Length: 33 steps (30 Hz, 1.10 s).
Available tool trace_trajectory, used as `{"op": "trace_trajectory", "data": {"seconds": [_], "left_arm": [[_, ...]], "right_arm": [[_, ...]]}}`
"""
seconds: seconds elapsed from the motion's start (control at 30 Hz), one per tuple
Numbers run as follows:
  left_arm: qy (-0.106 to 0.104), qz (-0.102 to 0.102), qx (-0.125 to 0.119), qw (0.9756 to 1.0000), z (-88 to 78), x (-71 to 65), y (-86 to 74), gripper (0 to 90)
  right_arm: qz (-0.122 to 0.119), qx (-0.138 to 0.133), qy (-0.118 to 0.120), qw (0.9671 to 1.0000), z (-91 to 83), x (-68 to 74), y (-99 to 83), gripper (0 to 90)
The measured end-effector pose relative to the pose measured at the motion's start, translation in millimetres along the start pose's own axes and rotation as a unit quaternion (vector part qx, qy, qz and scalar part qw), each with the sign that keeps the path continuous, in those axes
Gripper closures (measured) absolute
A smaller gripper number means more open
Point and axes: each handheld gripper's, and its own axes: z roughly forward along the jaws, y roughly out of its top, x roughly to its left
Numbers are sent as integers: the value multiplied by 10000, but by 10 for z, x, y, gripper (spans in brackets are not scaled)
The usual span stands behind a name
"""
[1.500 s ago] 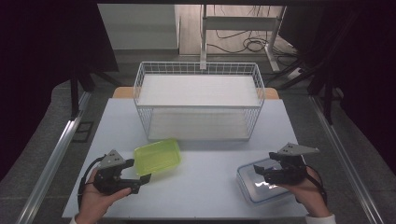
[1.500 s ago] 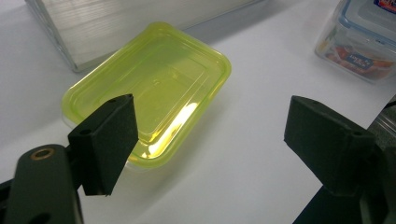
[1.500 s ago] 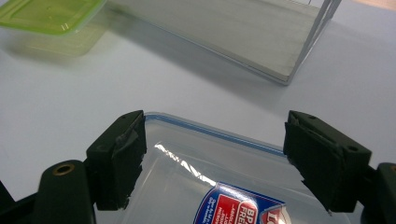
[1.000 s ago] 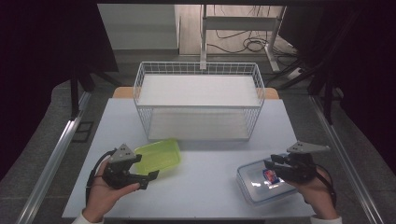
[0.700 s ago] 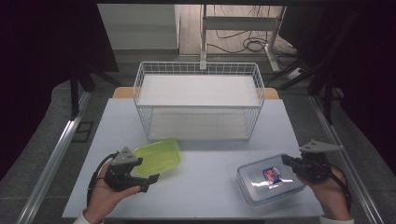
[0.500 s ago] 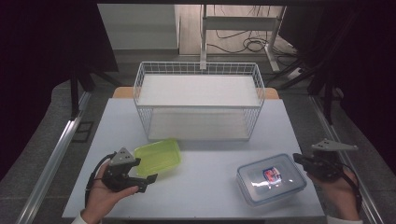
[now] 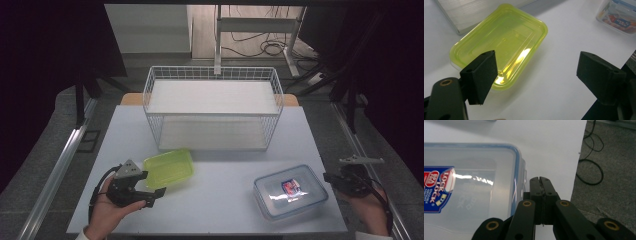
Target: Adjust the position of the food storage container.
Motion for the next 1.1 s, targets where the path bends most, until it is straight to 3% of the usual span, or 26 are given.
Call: {"op": "trace_trajectory", "data": {"seconds": [0.3, 0.6, 0.73, 1.03, 1.1], "left_arm": [[-5, 5, 32, 10000, 5, -2, -35, 169], [-2, 12, 45, 10000, 18, -8, -41, 169], [11, 4, 71, 10000, 39, -9, -45, 169], [-4, 1, 108, 9999, 66, -11, -54, 168], [0, 8, 111, 9999, 70, -18, -55, 169]], "right_arm": [[-24, 339, 66, 9994, 64, 30, -103, 887], [-49, 412, -8, 9991, 37, 72, -130, 890], [-68, 442, 106, 9989, 38, 112, -134, 890], [-269, 558, 362, 9974, 49, 365, -143, 890], [-320, 592, 358, 9971, 55, 495, -143, 890]]}}
